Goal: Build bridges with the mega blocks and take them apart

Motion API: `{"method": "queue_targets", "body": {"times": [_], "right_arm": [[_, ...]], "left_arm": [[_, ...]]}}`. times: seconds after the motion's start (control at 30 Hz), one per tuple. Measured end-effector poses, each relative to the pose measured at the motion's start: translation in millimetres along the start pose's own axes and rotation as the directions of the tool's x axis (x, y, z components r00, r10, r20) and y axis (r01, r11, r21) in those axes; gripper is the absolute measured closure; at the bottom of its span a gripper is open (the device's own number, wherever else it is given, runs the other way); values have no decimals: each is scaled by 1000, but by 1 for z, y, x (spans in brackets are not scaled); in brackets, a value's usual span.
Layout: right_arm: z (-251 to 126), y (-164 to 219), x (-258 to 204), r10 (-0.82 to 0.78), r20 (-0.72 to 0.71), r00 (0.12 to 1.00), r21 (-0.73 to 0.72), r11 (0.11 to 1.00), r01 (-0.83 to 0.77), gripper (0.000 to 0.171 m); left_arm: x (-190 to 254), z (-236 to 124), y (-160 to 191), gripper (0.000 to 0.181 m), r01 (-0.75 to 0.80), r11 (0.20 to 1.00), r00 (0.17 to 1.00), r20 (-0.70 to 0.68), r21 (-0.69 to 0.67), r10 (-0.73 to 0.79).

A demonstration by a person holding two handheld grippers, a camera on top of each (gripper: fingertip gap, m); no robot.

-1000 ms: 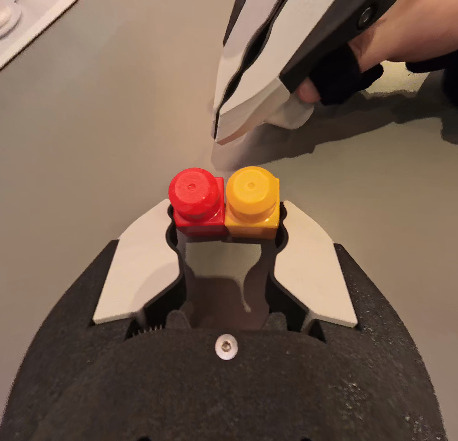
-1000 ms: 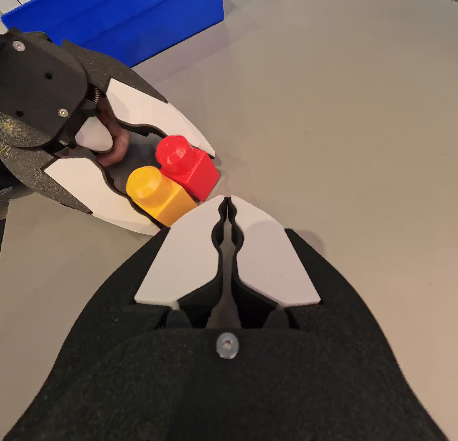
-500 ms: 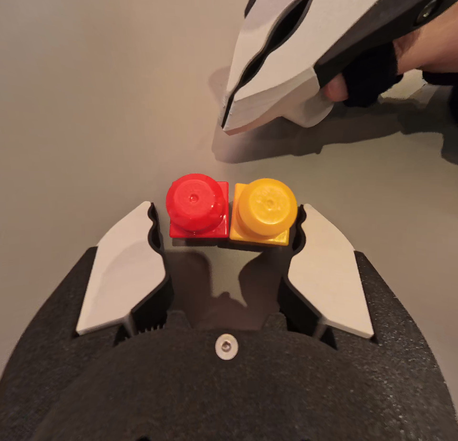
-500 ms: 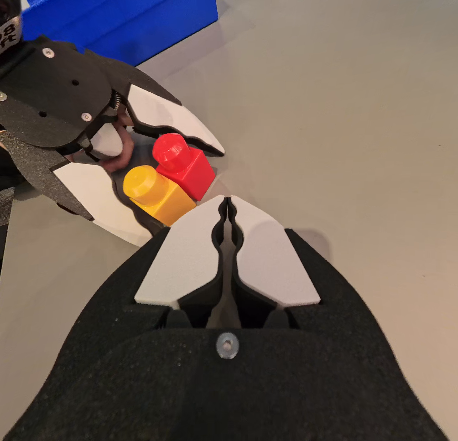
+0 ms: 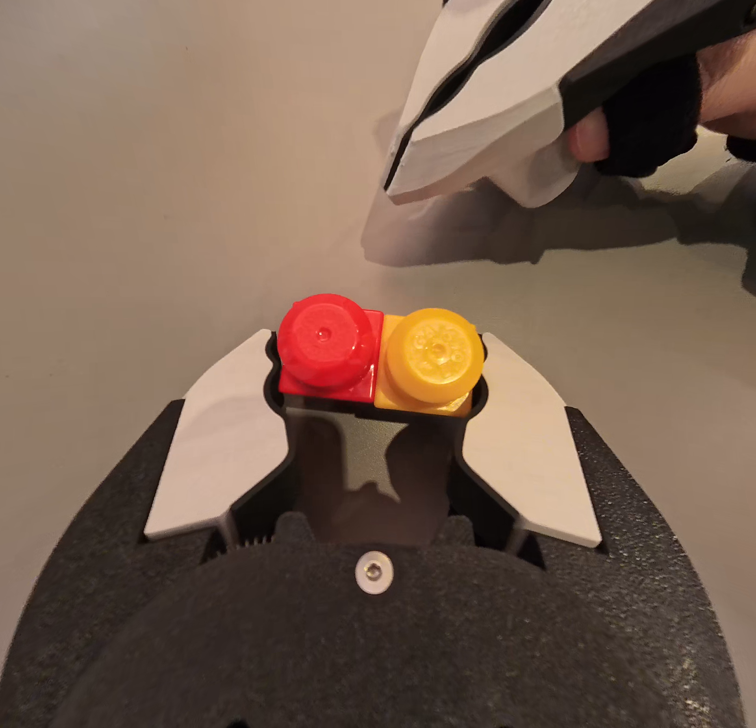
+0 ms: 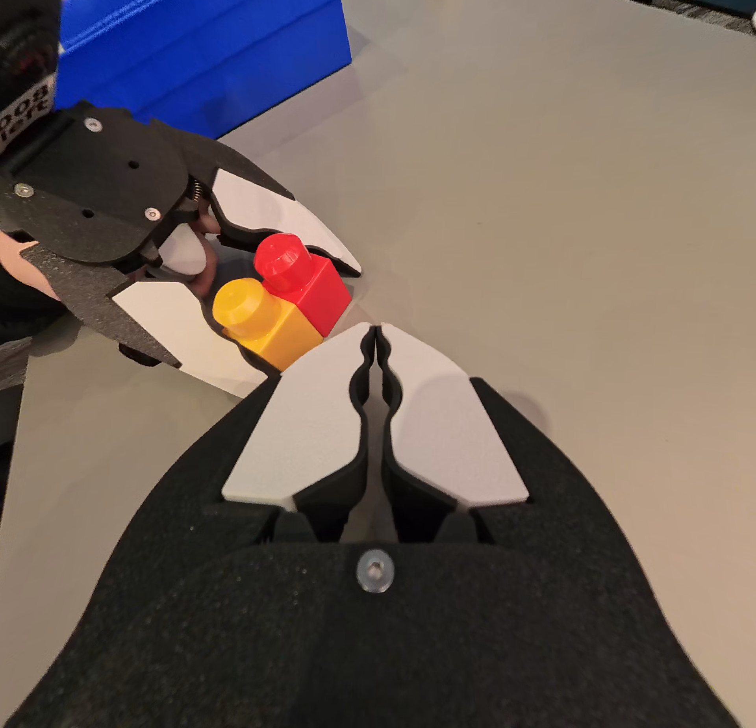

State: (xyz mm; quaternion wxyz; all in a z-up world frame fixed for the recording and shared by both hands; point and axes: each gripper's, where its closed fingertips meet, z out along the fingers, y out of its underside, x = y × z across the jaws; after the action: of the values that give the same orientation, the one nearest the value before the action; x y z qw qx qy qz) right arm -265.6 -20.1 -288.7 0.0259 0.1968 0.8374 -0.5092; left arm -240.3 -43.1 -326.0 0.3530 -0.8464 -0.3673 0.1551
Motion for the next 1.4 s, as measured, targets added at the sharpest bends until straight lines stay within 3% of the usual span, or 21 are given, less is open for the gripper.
{"method": "queue_targets", "body": {"times": [0.17,0.27,0.37,0.5,0.67,0.8,0.93,1.03,1.17,1.23,1.4], "right_arm": [[-15,-11,-1,-22,-19,1000,33,999,22,171],[-51,-29,4,-96,-128,987,89,990,108,171],[-105,-24,36,-157,-346,925,90,976,199,158],[-142,22,64,-149,-359,921,31,985,172,131],[-135,47,58,-126,-237,963,8,991,131,131],[-125,68,65,-170,-259,951,-127,982,141,138],[-118,69,61,-190,-249,950,-137,978,160,142],[-115,49,52,-178,-278,944,-48,984,171,142],[-112,-14,24,-8,-297,955,260,961,89,142],[-106,-44,4,27,-300,953,347,934,83,142],[-55,-71,-11,24,-407,913,280,955,99,142]], "left_arm": [[-2,-1,-2,91,8,1000,999,-31,7,-7],[0,-4,-15,92,36,998,996,-82,53,-31],[-12,-6,-39,92,-40,990,999,18,132,38],[-15,4,-75,92,-134,972,989,83,194,120],[-17,22,-105,92,-165,959,985,95,230,147],[-19,21,-101,92,-187,949,979,125,255,159],[-17,19,-95,92,-196,947,977,128,255,167],[-15,17,-94,92,-226,940,971,142,257,195],[-18,16,-85,92,-236,944,964,174,229,199],[-23,16,-83,92,-234,949,962,196,212,193],[-29,16,-83,92,-210,958,963,213,195,167]]}}
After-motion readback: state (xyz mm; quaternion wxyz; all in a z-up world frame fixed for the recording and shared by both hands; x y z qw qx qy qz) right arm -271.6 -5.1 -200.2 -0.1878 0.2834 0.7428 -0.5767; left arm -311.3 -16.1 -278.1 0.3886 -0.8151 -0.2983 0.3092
